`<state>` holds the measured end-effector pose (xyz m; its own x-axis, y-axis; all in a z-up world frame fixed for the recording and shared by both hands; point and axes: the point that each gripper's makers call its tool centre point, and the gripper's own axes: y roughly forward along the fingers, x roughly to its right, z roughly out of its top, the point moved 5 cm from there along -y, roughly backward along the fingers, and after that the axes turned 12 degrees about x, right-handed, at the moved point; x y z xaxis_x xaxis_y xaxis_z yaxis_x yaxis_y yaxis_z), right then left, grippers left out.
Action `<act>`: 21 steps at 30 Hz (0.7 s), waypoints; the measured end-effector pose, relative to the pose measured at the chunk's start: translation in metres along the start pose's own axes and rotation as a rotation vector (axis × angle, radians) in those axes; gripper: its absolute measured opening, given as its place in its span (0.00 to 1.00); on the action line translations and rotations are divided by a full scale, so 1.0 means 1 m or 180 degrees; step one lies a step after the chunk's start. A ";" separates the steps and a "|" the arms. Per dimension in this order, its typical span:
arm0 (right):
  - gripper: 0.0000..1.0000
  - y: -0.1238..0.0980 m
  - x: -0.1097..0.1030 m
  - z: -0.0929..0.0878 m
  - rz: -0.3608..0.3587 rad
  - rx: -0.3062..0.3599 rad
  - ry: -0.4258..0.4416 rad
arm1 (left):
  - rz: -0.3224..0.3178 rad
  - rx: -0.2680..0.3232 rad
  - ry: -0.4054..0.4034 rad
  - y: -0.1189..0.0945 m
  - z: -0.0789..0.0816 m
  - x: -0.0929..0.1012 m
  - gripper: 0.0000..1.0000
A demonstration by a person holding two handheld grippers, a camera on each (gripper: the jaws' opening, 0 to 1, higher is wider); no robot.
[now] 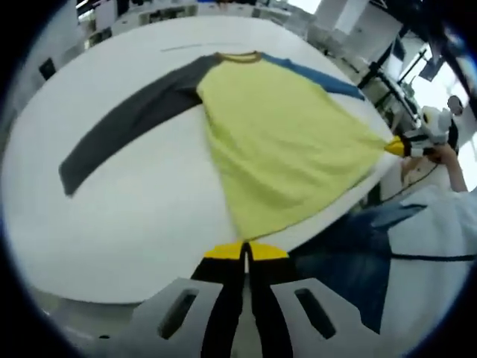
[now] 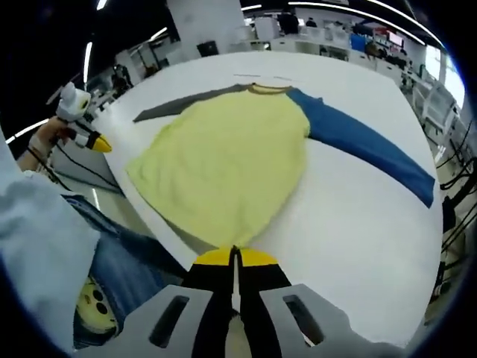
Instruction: Fold the garment on the visible template until the final outline fits inside the template.
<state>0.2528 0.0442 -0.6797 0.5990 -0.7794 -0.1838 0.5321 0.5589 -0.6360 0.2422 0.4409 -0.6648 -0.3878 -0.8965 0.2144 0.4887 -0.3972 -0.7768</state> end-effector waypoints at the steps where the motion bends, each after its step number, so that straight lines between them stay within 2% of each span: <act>1: 0.02 0.000 0.000 -0.001 0.0004 -0.0004 0.0009 | -0.0018 0.0001 0.0008 0.002 0.000 0.001 0.00; 6: 0.02 0.000 -0.002 -0.001 0.0016 -0.0017 0.0011 | -0.0067 -0.0042 0.0052 0.022 -0.005 -0.001 0.00; 9: 0.02 0.000 -0.002 0.001 0.0018 -0.0006 0.0006 | -0.0089 0.0002 0.0000 0.031 -0.005 -0.003 0.00; 12: 0.02 -0.001 -0.002 0.002 0.0008 0.0004 0.0004 | -0.0064 -0.0067 0.0045 0.037 -0.009 -0.004 0.10; 16: 0.02 -0.002 -0.003 0.001 0.0014 -0.0003 0.0007 | -0.0080 -0.0115 0.0018 0.045 -0.013 -0.006 0.16; 18: 0.02 -0.001 -0.003 0.002 0.0015 -0.0003 0.0006 | -0.0067 -0.0151 0.0012 0.048 -0.015 -0.008 0.16; 21: 0.02 -0.001 -0.003 0.002 0.0024 -0.0014 -0.0005 | -0.0066 -0.0215 -0.0013 0.051 -0.018 -0.010 0.11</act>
<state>0.2517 0.0463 -0.6770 0.6040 -0.7747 -0.1875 0.5249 0.5636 -0.6378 0.2570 0.4332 -0.7178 -0.3940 -0.8891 0.2332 0.4267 -0.4016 -0.8103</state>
